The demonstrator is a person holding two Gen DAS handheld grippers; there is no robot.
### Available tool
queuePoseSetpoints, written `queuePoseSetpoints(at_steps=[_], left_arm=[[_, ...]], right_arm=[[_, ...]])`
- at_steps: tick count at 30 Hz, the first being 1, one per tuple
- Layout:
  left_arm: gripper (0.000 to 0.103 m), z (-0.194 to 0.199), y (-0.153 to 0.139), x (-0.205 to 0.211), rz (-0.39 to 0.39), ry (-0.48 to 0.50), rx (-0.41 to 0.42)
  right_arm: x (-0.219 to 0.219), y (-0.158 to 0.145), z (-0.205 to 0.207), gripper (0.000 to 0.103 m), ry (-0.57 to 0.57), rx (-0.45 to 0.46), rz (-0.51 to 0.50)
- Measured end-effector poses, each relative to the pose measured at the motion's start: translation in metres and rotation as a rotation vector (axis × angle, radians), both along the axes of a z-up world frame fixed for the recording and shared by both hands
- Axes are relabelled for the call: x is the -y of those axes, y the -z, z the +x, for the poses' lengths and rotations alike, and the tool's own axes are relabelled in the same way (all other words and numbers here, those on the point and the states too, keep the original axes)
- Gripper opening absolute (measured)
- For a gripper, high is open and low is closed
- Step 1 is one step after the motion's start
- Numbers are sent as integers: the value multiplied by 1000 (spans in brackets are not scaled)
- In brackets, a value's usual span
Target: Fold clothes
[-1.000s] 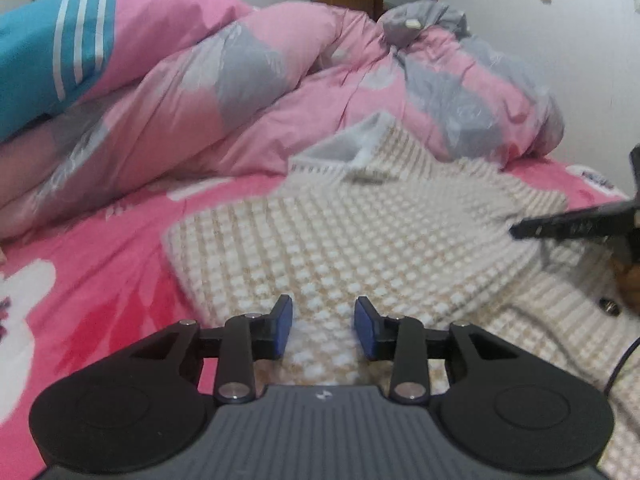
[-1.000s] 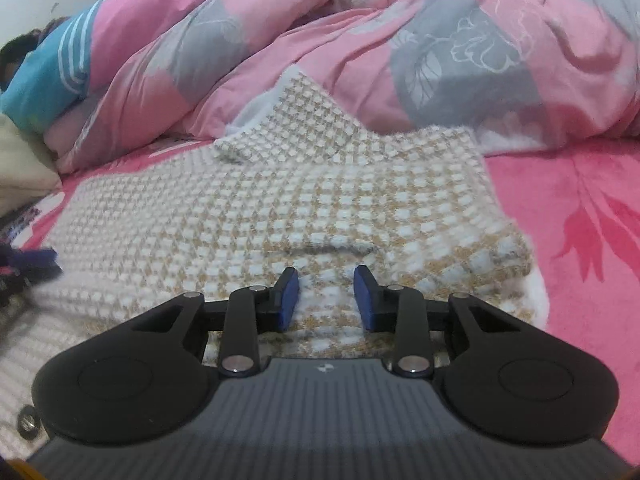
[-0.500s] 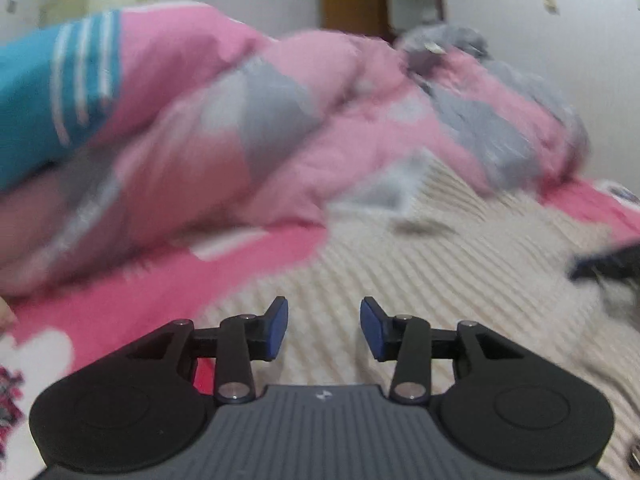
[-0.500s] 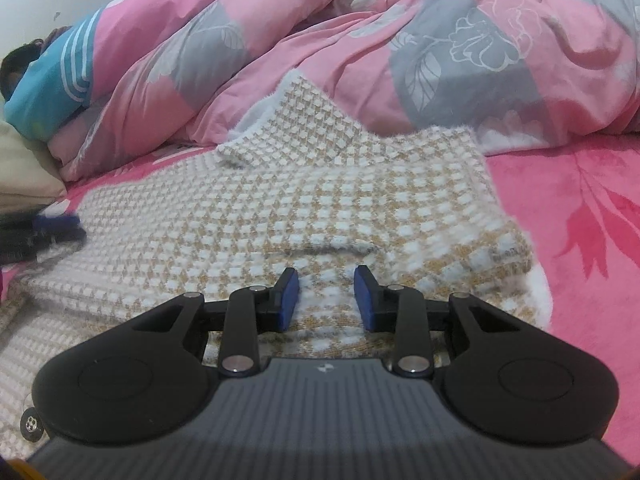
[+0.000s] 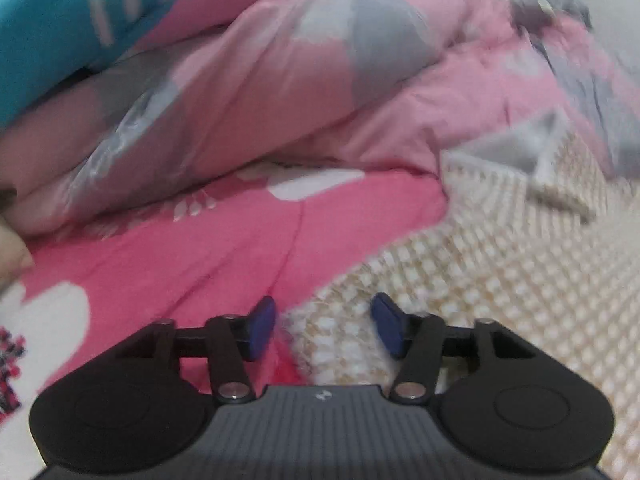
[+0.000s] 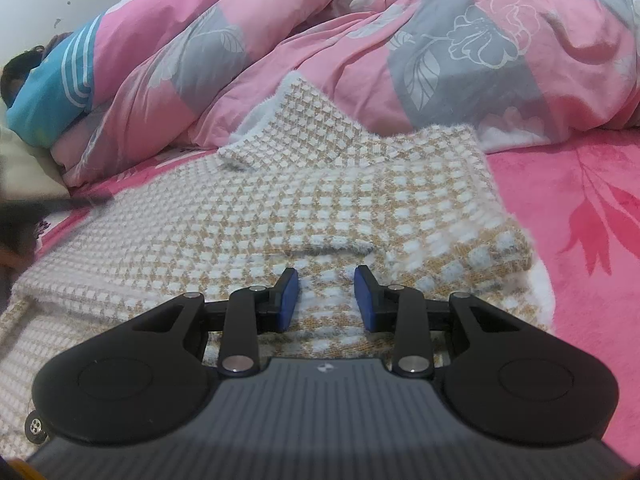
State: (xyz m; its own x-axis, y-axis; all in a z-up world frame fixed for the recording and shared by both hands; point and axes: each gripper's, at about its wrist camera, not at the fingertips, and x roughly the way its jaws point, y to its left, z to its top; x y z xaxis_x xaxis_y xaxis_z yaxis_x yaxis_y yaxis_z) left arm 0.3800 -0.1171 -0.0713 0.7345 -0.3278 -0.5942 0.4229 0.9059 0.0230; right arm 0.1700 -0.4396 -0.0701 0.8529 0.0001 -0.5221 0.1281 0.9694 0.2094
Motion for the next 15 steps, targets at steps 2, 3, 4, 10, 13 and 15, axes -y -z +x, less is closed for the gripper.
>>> queuePoseSetpoints(at_steps=[2, 3, 4, 10, 13, 15], left_arm=[[60, -4, -12, -5, -6, -29, 11], [56, -10, -18, -7, 10, -42, 38], [56, -19, -25, -8, 28, -46, 71], [58, -106, -55, -6, 28, 152, 127], [58, -134, -42, 5, 63, 227, 89], [58, -146, -26, 13, 118, 249, 99]], right_arm=[[0, 0, -1, 30, 0, 2, 3], [1, 0, -1, 30, -1, 3, 6], [1, 0, -1, 30, -1, 4, 9], [1, -4, -3, 31, -3, 14, 10], [5, -22, -10, 32, 29, 81, 8], [11, -31, -14, 32, 88, 125, -21]])
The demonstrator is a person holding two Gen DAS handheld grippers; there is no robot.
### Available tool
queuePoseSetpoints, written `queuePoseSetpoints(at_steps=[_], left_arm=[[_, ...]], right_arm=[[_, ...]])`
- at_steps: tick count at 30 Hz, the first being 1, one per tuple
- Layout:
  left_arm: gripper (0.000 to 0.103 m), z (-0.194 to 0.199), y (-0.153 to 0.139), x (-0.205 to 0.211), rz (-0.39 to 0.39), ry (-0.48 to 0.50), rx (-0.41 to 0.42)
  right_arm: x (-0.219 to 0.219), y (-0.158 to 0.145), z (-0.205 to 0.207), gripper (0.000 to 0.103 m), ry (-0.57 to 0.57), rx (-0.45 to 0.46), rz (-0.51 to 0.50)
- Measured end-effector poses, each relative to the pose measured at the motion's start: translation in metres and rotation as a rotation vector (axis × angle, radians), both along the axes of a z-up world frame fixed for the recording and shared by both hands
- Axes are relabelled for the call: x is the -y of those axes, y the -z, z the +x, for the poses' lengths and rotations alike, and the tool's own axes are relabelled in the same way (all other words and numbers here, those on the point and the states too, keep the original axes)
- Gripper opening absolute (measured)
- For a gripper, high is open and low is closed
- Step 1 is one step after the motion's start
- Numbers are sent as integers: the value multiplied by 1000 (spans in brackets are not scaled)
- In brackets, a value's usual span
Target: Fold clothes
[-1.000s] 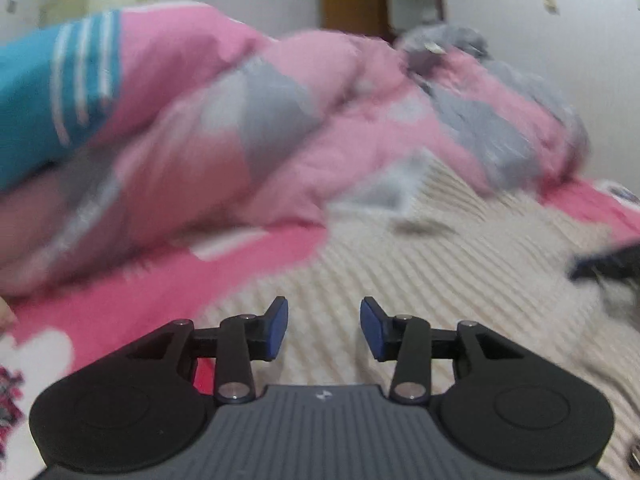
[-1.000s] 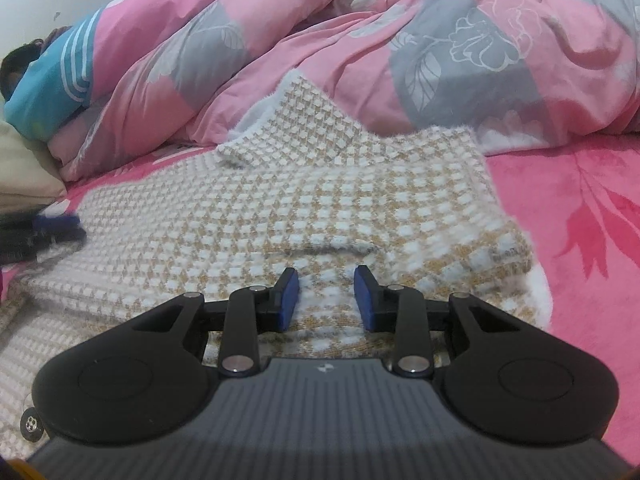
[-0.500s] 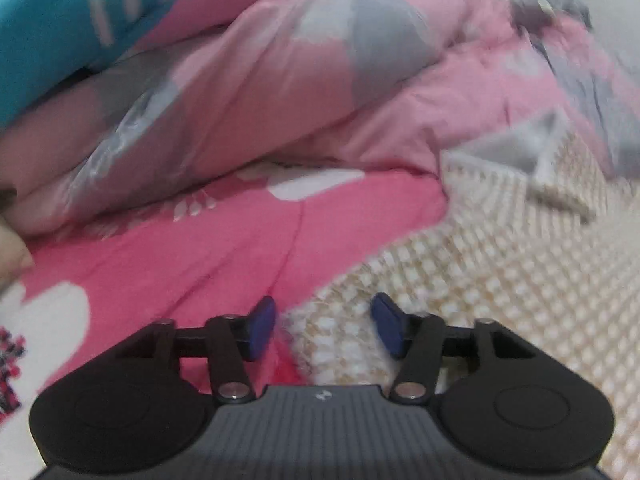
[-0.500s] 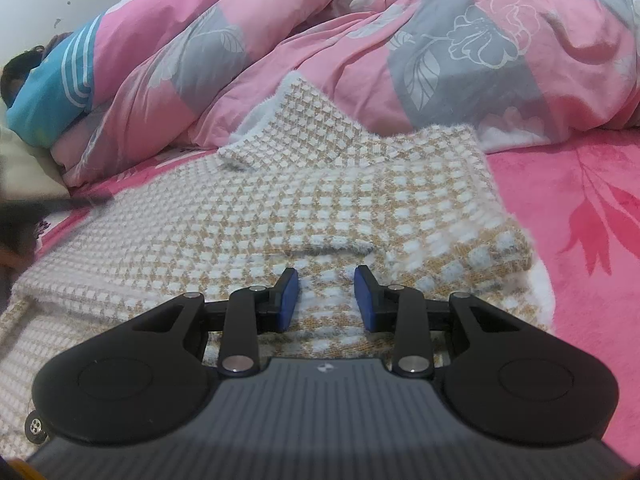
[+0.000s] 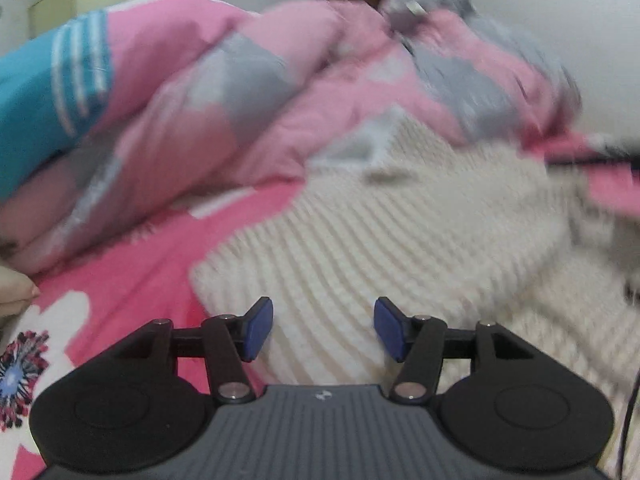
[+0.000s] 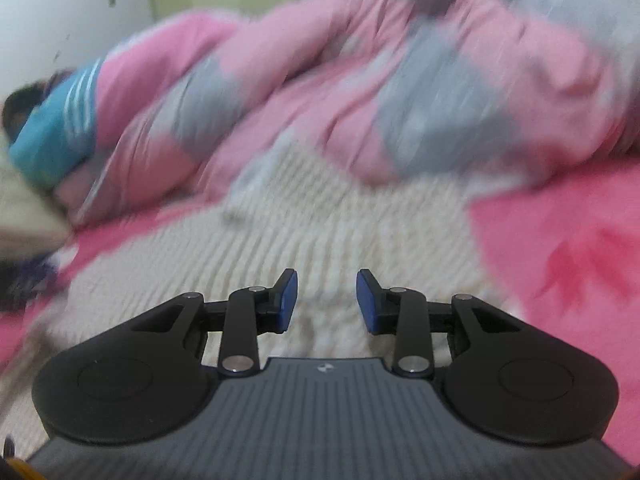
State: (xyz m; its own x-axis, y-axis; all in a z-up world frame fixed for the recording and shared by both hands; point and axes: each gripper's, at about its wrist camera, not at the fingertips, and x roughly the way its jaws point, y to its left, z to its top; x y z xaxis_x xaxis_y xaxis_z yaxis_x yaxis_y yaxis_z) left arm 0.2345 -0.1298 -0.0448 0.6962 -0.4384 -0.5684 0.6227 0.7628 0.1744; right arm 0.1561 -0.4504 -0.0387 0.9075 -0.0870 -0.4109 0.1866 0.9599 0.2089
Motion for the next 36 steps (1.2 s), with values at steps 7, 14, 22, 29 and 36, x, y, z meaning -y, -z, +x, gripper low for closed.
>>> queuePoseSetpoints(at_steps=[7, 14, 22, 29, 36], left_arm=[[57, -14, -1, 3, 11, -4, 62], [60, -44, -3, 10, 91, 27, 56], [67, -55, 6, 17, 198, 18, 100], [67, -89, -20, -12, 103, 0, 21], [67, -149, -35, -17, -12, 30, -4]], right_arm=[[54, 25, 4, 27, 152, -56, 187], [22, 0, -17, 30, 34, -28, 131], [-10, 2, -14, 31, 43, -140, -38], [-16, -37, -88, 31, -15, -78, 88], [-40, -54, -135, 31, -110, -105, 119]])
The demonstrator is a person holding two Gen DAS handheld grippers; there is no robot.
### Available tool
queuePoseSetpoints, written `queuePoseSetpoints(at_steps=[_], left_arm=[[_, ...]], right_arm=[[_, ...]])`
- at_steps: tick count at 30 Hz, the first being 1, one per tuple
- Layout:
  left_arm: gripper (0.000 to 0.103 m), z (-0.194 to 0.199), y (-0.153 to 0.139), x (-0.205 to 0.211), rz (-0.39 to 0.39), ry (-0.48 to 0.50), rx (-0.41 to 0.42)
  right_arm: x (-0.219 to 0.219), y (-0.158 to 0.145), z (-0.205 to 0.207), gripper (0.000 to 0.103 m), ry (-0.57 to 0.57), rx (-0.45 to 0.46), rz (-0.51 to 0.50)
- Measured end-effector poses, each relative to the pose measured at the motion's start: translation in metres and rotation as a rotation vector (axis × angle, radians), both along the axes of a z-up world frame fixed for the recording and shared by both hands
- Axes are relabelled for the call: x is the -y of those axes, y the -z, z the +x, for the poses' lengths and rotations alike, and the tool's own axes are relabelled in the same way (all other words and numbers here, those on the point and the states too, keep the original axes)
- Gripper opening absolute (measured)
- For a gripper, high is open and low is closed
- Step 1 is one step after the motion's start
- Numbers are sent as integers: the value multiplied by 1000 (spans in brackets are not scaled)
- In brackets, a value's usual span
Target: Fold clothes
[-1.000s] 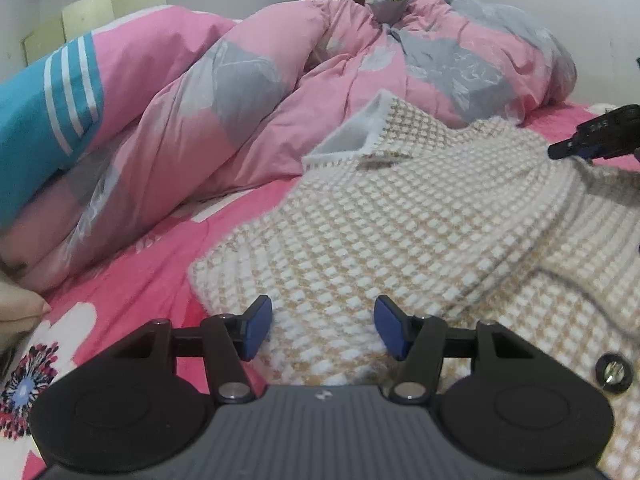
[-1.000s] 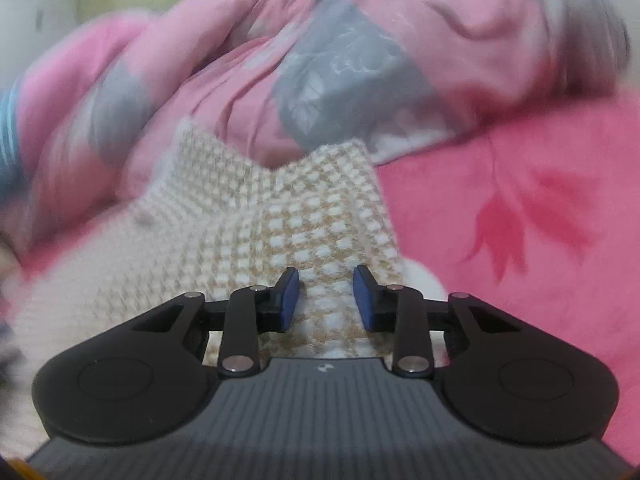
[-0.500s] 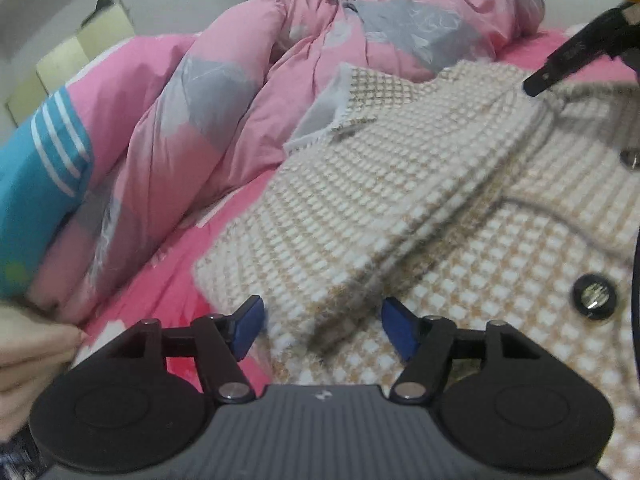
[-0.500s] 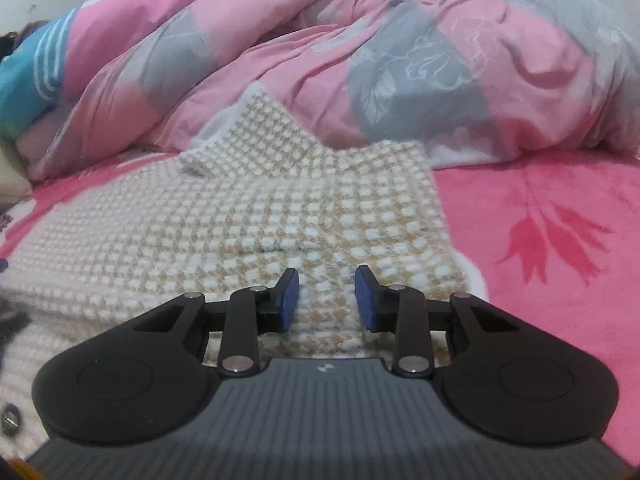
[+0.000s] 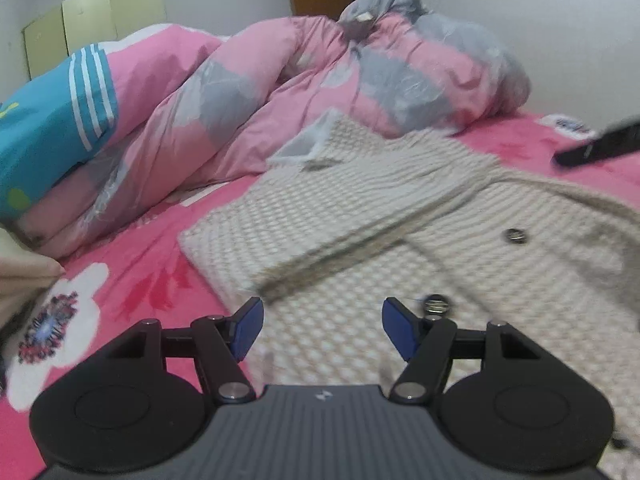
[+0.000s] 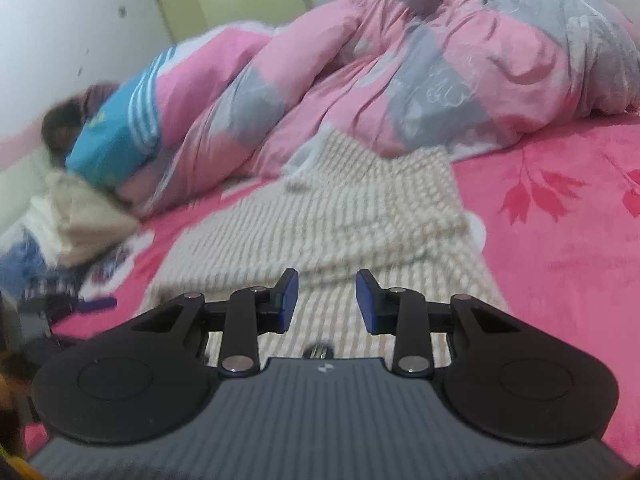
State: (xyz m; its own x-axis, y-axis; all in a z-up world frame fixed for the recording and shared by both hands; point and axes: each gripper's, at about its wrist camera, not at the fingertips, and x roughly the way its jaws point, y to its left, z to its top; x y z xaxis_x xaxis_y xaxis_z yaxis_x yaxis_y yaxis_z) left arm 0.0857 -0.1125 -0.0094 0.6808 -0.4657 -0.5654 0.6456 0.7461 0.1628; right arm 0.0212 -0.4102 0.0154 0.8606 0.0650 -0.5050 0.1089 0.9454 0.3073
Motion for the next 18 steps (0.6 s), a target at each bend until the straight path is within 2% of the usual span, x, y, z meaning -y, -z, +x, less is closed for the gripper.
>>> queuePoseSetpoints(at_steps=[3, 7, 8, 9, 11, 14, 18], left_arm=[[69, -29, 9, 7, -15, 41, -26], [70, -47, 39, 14, 4, 59, -106], [71, -50, 47, 14, 2, 53, -122], [73, -52, 51, 11, -22, 36, -120], [75, -50, 52, 6, -58, 22, -131], [81, -42, 53, 2, -92, 10, -168], [87, -41, 56, 1, -104, 9, -171]], right_arm=[[-27, 15, -11, 31, -46, -66, -80], [-68, 53, -26, 33, -100, -168, -219], [-79, 64, -30, 34, -106, -178, -270], [-87, 70, -36, 34, -96, -150, -326], [-96, 72, -41, 35, -76, -132, -377], [-92, 69, -38, 40, -31, -152, -330], [-79, 74, -41, 41, -15, -118, -245]])
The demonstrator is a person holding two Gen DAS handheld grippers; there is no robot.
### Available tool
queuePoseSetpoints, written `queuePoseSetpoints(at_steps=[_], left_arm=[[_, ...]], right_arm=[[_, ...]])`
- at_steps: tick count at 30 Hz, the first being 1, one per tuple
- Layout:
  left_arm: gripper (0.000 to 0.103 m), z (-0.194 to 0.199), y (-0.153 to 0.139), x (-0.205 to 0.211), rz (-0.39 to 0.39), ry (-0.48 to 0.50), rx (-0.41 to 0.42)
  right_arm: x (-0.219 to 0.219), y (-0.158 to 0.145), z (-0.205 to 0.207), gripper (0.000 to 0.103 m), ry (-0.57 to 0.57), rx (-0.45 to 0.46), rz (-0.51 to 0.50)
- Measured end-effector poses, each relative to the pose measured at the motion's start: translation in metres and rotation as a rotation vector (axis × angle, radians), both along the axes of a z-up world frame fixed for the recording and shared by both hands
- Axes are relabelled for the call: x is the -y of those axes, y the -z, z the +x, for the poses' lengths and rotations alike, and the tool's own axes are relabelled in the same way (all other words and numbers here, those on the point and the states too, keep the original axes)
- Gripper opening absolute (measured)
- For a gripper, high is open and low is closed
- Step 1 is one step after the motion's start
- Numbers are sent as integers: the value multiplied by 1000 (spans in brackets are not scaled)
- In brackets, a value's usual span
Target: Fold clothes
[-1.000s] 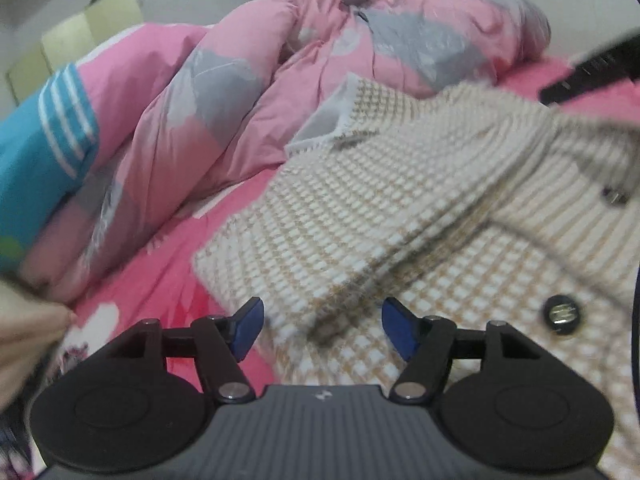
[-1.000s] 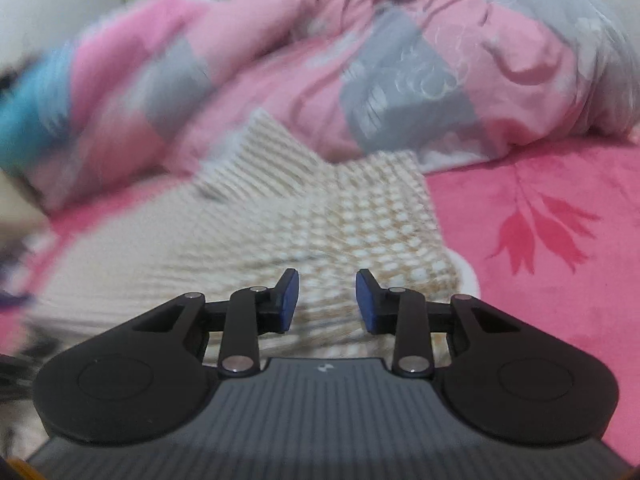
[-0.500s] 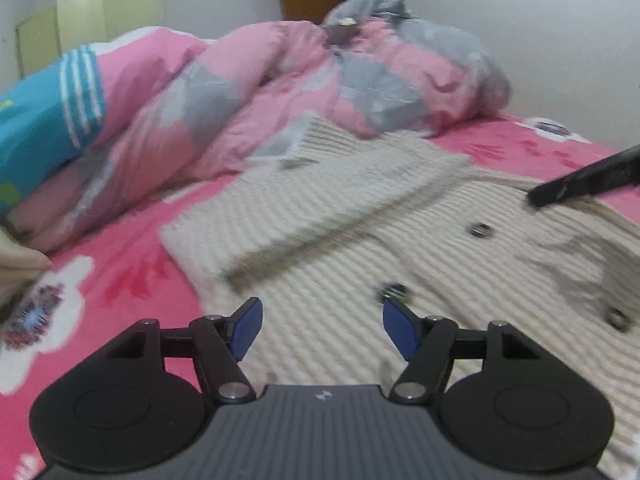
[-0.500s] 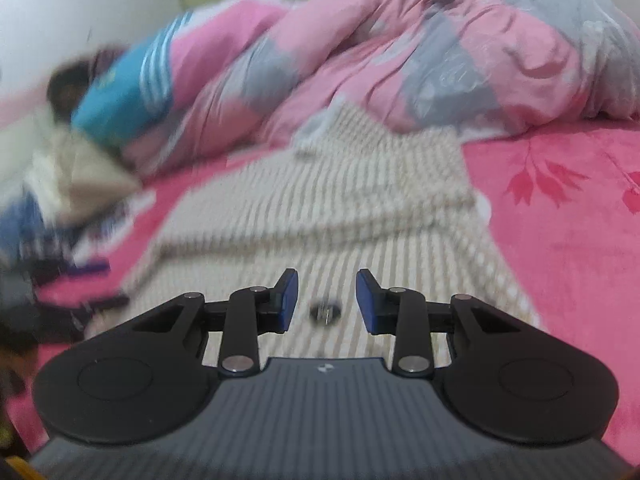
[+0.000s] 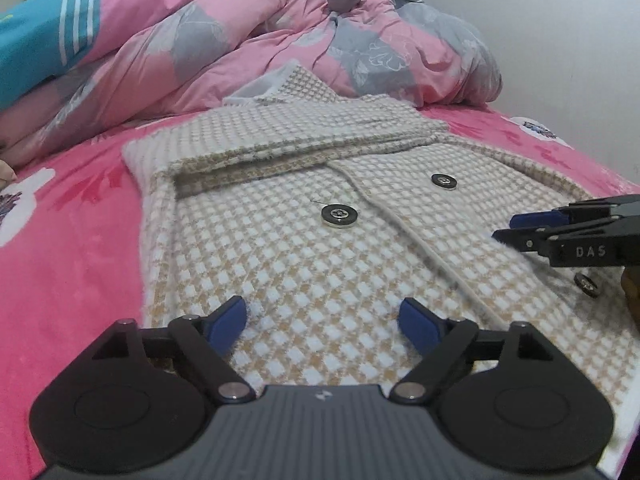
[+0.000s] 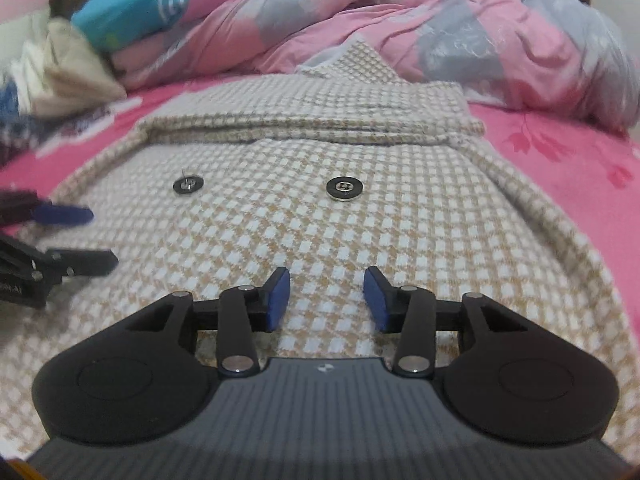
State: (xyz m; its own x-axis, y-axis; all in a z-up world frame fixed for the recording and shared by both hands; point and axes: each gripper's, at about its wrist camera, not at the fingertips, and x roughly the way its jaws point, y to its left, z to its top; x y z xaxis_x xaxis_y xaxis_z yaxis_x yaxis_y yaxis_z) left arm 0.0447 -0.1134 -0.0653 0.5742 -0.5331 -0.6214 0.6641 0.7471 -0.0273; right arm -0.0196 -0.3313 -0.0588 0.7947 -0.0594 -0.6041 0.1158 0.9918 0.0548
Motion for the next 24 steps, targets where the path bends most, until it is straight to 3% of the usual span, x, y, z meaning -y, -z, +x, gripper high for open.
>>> queuePoseSetpoints(at_steps=[5, 13, 24], left_arm=[[94, 0, 2, 2, -4, 4, -3], [103, 0, 4, 6, 2, 23, -7], [103, -2, 5, 4, -11, 20, 3]], right_arm=[[6, 4, -2, 42, 7, 18, 60], [3, 6, -5, 43, 18, 35, 53], [3, 7, -5, 43, 21, 39, 58]])
